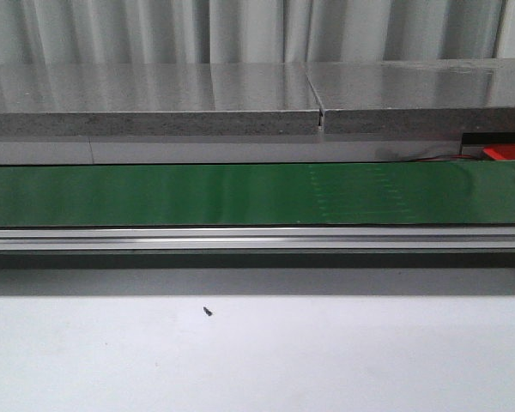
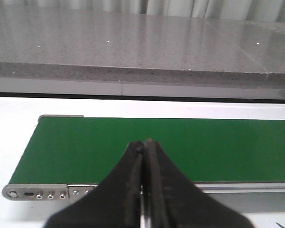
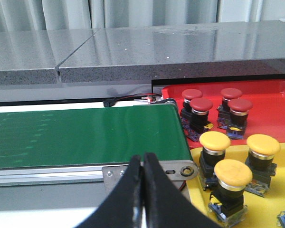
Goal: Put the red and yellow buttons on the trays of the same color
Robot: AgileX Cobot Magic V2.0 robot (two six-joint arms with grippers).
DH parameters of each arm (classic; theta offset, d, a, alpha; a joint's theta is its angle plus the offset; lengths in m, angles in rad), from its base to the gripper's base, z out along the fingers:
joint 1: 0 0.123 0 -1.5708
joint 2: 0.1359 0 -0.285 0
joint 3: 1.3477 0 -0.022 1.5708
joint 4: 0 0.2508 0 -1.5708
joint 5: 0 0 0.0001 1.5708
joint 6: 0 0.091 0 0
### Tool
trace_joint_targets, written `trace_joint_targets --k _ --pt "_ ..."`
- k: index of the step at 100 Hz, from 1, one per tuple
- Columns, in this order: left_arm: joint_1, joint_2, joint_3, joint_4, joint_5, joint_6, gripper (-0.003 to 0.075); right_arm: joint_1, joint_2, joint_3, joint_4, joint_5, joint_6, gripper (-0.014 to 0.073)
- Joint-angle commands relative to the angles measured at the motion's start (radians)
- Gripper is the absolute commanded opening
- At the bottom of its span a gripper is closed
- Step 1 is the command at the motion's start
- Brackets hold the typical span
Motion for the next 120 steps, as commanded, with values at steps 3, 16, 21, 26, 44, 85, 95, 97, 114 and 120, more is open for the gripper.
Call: trace_joint_targets --k 3,16,21,26,44,85,95,97,114,120 --pt "0.035 -0.036 0.036 0.005 -0.132 -0.004 -0.0018 0.003 -0.023 -0.013 -0.014 -0.069 -0.001 -0.0067" --pt "0.046 -0.112 0.133 0.02 -0.213 -0.004 -0.0019 0.003 -0.023 -0.013 -0.014 -0.069 -0.001 -0.0067" --pt "0.046 -0.144 0.167 0.02 -0.223 -0.004 -0.0019 0.003 -0.023 -0.013 -0.014 -0.069 -0.001 -0.0067" --pt "0.046 -0.181 0.198 0.02 -0.225 -0.004 -0.0019 0.003 -0.023 -0.013 -0.014 -0.069 -0.001 -0.0067" --pt "0.05 -0.362 0.315 0.018 -0.227 -0.004 -0.0018 0.003 -0.023 -0.013 -0.014 -0.069 -0.001 -0.0067" --pt "0.05 -0.357 0.347 0.016 -0.248 -0.007 -0.0019 0.003 -0.021 -0.013 -0.014 -0.069 -0.001 -0.0067" --pt "0.05 -0.357 0.347 0.016 -0.248 -0.007 -0.0019 0.003 -0.021 -0.013 -0.014 -0.069 -0.001 -0.0067" --pt "0.05 -0.357 0.347 0.016 -0.248 -0.007 -0.0018 0.003 -0.021 -0.013 -0.014 -0.069 -0.001 -0.0067" --pt "0.05 -0.357 0.347 0.016 -0.248 -0.007 -0.0019 0.003 -0.021 -0.013 -0.014 -0.069 -0.001 -0.0067" --pt "0.05 -0.357 0.347 0.016 -0.248 -0.007 -0.0019 0.003 -0.021 -0.013 -0.014 -0.069 -0.001 -0.0067"
